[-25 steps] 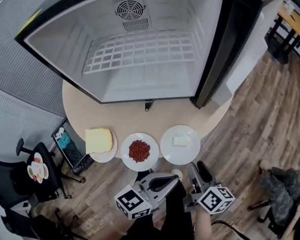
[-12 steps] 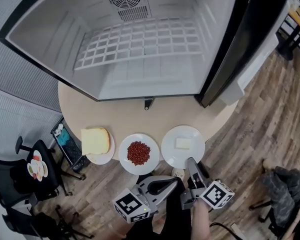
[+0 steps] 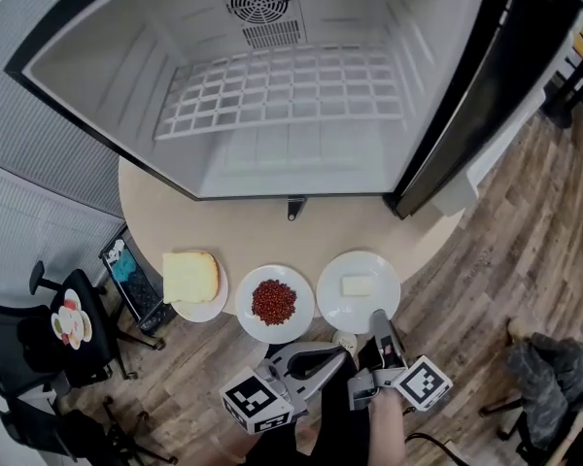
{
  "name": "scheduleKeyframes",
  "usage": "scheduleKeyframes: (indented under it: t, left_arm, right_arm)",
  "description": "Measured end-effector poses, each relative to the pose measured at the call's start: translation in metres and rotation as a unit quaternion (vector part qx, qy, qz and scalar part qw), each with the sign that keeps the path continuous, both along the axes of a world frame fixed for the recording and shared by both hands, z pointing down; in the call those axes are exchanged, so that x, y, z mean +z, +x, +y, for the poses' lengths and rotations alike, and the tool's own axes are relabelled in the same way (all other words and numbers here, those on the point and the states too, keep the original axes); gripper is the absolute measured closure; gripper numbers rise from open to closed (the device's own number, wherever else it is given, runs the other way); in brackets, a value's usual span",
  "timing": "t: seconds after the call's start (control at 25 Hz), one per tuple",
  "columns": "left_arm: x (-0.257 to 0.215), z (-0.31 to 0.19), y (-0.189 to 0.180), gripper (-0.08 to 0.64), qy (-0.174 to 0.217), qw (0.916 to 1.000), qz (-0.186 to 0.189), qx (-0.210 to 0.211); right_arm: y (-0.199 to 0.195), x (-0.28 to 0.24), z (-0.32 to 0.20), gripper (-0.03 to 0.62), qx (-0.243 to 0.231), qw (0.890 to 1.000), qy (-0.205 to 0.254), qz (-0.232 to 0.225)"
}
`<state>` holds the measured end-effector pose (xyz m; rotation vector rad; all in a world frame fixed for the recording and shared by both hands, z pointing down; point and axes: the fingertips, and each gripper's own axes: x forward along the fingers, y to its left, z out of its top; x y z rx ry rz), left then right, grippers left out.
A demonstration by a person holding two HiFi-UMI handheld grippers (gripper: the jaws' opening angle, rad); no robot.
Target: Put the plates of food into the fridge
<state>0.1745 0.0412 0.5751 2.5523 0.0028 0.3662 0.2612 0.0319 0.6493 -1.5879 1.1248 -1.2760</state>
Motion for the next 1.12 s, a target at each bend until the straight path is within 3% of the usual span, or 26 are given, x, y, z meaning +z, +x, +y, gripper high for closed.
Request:
scheduleKeyframes:
  t: [0.28, 0.52, 0.84, 1.12]
  left_arm:
    - [-0.012, -0.011, -0.008, 0.555, 0.008, 0.9999, 0.009, -0.009]
    - [-0.037, -0.026, -0.017, 0.555, 0.021, 0.9994, 0.023, -0.015]
    - [-0.080, -0.057, -0.033, 0.555, 0.037, 0.9984, 0.039, -0.018]
    - [-0.132, -0.097, -0.054, 0.555, 0.076, 0.9942, 0.068, -0.035]
  right_arm:
    - [0.000, -0.006, -0.004, 0.574, 0.006, 1.000, -0.011, -0.021]
    - [-0.008, -0.031, -0.006, 0.575, 0.041, 0.996, 0.002, -0.077]
    - [0.011, -0.084, -0.009, 0.575, 0.051, 0.997, 0.010, -0.064]
    - [0.011, -0.137, -0.021, 0.575, 0.033, 0.997, 0.019, -0.067]
